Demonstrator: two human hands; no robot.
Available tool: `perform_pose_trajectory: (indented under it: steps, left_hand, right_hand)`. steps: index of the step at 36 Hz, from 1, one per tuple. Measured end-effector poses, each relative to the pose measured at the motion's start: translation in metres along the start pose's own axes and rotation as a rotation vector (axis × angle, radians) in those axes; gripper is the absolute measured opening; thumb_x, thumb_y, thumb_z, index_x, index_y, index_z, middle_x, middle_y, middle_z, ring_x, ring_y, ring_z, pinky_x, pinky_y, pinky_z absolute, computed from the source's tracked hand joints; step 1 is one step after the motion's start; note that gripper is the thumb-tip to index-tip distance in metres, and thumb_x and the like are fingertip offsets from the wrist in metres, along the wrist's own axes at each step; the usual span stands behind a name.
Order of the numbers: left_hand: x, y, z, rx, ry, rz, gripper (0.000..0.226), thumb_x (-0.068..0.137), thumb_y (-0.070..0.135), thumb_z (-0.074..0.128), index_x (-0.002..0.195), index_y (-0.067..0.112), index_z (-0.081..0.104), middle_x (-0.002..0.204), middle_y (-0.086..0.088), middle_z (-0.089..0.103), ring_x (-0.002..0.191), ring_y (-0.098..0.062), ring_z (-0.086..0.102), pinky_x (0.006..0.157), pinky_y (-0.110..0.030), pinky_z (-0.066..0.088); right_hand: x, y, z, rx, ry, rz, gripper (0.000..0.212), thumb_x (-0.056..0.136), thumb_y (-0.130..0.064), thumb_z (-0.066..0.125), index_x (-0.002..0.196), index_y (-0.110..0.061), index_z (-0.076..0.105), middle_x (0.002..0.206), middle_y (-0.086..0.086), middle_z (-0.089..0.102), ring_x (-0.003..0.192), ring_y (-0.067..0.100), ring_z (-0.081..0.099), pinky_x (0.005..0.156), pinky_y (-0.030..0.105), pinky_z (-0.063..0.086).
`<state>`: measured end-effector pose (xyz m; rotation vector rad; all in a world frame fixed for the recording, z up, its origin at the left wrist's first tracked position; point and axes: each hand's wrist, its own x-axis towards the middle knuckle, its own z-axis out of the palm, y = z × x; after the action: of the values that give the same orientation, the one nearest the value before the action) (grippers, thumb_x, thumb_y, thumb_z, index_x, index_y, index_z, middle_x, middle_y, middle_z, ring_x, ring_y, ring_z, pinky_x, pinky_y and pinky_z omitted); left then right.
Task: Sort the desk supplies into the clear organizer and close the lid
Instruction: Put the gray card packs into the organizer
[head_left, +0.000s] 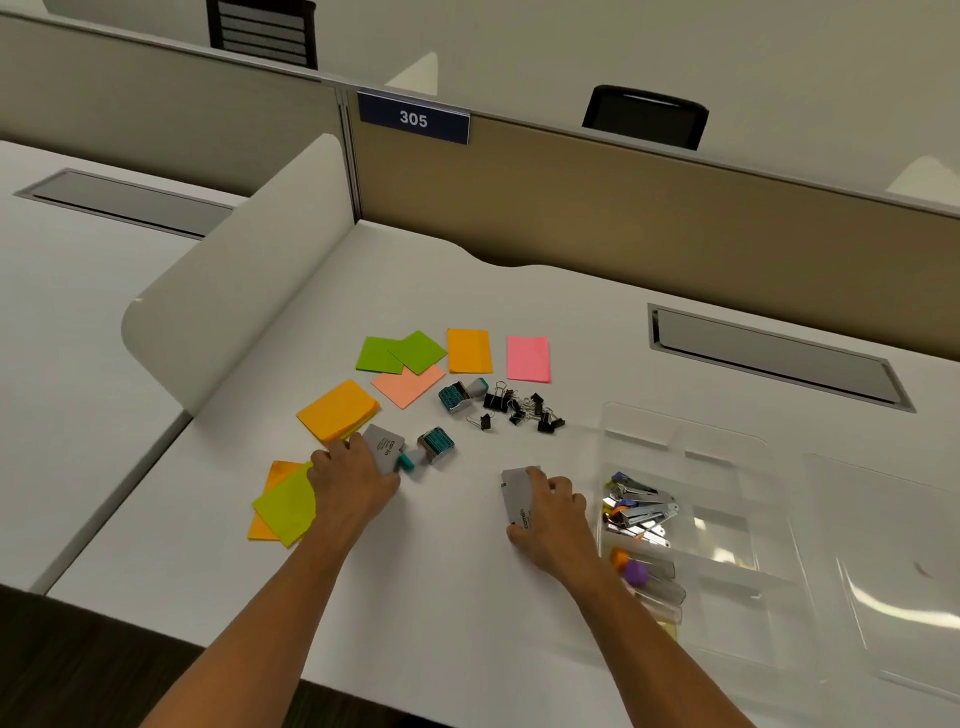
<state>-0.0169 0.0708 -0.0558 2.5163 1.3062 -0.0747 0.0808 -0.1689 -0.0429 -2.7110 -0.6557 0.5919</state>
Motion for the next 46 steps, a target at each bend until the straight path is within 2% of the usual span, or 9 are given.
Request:
perform_pose_trajectory:
  steps: [3, 7, 10, 16, 21, 30, 36, 41, 46]
  left_hand:
    - [-0.001, -0.002, 0.001, -0.071, -0.016, -0.042, 0.075, 0.078, 0.052, 0.069, 0.135, 0.014, 0.039, 0.124, -0.014, 0.044, 0.113, -0.032, 0.046, 0.093, -0.043, 0.047]
    - [-0.005, -0.004, -0.002, -0.197, 0.010, -0.047, 0.078, 0.077, 0.052, 0.070, 0.137, 0.011, 0.041, 0.123, -0.013, 0.043, 0.110, -0.030, 0.050, 0.085, -0.040, 0.055]
    - [-0.020, 0.001, -0.006, -0.262, 0.022, -0.069, 0.079, 0.080, 0.053, 0.068, 0.139, 0.010, 0.038, 0.122, -0.014, 0.041, 0.112, -0.030, 0.051, 0.080, -0.036, 0.054]
    - [-0.047, 0.013, -0.014, -0.311, 0.056, -0.084, 0.069, 0.085, 0.046, 0.063, 0.138, 0.011, 0.038, 0.120, -0.014, 0.041, 0.112, -0.032, 0.052, 0.074, -0.034, 0.055]
    - [-0.064, 0.020, -0.016, -0.339, 0.083, -0.069, 0.067, 0.084, 0.044, 0.064, 0.137, 0.011, 0.039, 0.120, -0.014, 0.041, 0.110, -0.032, 0.052, 0.076, -0.036, 0.056]
    - [-0.088, 0.039, -0.019, -0.377, 0.098, -0.056, 0.065, 0.083, 0.041, 0.064, 0.137, 0.015, 0.040, 0.122, -0.012, 0.040, 0.110, -0.029, 0.051, 0.073, -0.032, 0.053]
    - [-0.102, 0.052, -0.020, -0.408, 0.087, -0.030, 0.063, 0.085, 0.039, 0.065, 0.138, 0.017, 0.038, 0.125, -0.011, 0.040, 0.112, -0.027, 0.050, 0.073, -0.029, 0.051]
    - [-0.111, 0.063, -0.021, -0.455, 0.069, 0.007, 0.064, 0.085, 0.036, 0.066, 0.139, 0.017, 0.038, 0.124, -0.010, 0.039, 0.110, -0.024, 0.047, 0.074, -0.028, 0.048]
    - [-0.119, 0.078, -0.020, -0.485, 0.042, 0.076, 0.068, 0.084, 0.034, 0.068, 0.142, 0.016, 0.035, 0.128, -0.010, 0.037, 0.112, -0.024, 0.047, 0.078, -0.029, 0.048]
  right_hand:
    - [-0.003, -0.003, 0.003, -0.004, -0.027, -0.001, 0.088, 0.080, -0.040, 0.072, 0.150, -0.026, 0.020, 0.136, 0.011, 0.036, 0.120, 0.030, 0.038, 0.097, 0.040, 0.045]
    - [-0.005, -0.008, 0.005, 0.022, -0.076, 0.005, 0.097, 0.080, -0.040, 0.073, 0.153, -0.026, 0.013, 0.138, 0.012, 0.032, 0.124, 0.030, 0.034, 0.100, 0.040, 0.043]
    - [-0.009, -0.005, 0.005, 0.066, -0.112, 0.018, 0.107, 0.079, -0.042, 0.074, 0.156, -0.025, 0.002, 0.140, 0.014, 0.030, 0.126, 0.031, 0.032, 0.104, 0.042, 0.040]
    - [-0.012, -0.005, -0.007, 0.187, -0.183, -0.003, 0.112, 0.080, -0.044, 0.072, 0.156, -0.025, -0.008, 0.138, 0.015, 0.041, 0.125, 0.033, 0.035, 0.100, 0.044, 0.039]
    - [-0.017, -0.001, -0.012, 0.281, -0.229, -0.014, 0.112, 0.078, -0.044, 0.074, 0.157, -0.027, -0.005, 0.140, 0.013, 0.045, 0.125, 0.033, 0.041, 0.102, 0.046, 0.045]
    - [-0.030, 0.003, -0.025, 0.613, -0.368, -0.048, 0.094, 0.080, -0.032, 0.078, 0.152, -0.039, 0.017, 0.148, 0.010, 0.039, 0.124, 0.031, 0.050, 0.100, 0.048, 0.052]
    - [-0.037, 0.004, -0.028, 0.779, -0.418, -0.042, 0.094, 0.078, -0.030, 0.080, 0.150, -0.043, 0.020, 0.148, 0.011, 0.039, 0.122, 0.032, 0.054, 0.095, 0.047, 0.055]
    - [-0.046, 0.009, -0.034, 0.876, -0.443, -0.064, 0.094, 0.078, -0.024, 0.078, 0.151, -0.038, 0.021, 0.143, 0.012, 0.042, 0.116, 0.028, 0.056, 0.081, 0.027, 0.059]
    - [-0.055, 0.018, -0.047, 0.937, -0.455, -0.082, 0.101, 0.078, -0.019, 0.079, 0.154, -0.036, 0.015, 0.144, 0.008, 0.038, 0.116, 0.028, 0.054, 0.078, 0.027, 0.060]
